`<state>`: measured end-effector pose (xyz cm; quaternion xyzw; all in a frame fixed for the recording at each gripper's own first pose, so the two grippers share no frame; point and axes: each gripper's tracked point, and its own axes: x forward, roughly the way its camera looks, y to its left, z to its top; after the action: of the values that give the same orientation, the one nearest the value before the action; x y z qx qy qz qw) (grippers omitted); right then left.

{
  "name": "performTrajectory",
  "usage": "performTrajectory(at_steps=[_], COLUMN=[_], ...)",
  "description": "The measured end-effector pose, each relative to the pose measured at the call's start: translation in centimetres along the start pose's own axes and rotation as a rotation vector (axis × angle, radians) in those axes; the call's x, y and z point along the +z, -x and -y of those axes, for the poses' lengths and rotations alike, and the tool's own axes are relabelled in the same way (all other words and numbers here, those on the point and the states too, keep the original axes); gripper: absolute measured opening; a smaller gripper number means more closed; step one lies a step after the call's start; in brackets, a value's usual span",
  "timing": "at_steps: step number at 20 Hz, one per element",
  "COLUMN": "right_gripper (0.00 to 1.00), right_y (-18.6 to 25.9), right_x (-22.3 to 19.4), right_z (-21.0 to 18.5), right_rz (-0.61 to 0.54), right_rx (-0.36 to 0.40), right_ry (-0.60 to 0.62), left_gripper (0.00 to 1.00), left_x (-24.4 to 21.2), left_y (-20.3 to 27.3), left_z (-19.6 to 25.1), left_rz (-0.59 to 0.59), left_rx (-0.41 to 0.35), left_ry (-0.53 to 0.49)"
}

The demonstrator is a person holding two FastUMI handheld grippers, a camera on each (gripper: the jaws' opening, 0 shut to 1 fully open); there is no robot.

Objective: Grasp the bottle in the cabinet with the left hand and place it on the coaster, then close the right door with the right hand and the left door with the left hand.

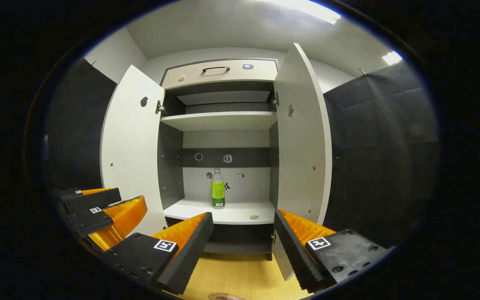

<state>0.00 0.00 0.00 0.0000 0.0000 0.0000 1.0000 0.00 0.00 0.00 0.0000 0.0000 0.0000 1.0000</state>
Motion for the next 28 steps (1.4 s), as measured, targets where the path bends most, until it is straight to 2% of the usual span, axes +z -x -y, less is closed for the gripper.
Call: performTrajectory(at_steps=[14,23,28], right_gripper=[0.98,0.98,0.98], right_y=[0.2,0.1,-1.7], right_x=[0.5,0.8,4.4], right_z=[0.0,0.0,-0.4], right_rz=[0.021,0.021,0.092], right_rx=[-0.013,-0.029,0.001], right_ry=[-0.012,-0.002,-0.015], left_gripper=[0.87,0.87,0.87], left_x=[-0.5,-0.3,1.0], left_y=[-0.1,-0.3,-2.6], left_z=[-0.3,-1.3,-0.9], left_rz=[-0.017,-0.018,0.004], left_rx=[-0.01,-0.021,-0.03], left_ry=[0.028,0.003,0.007])
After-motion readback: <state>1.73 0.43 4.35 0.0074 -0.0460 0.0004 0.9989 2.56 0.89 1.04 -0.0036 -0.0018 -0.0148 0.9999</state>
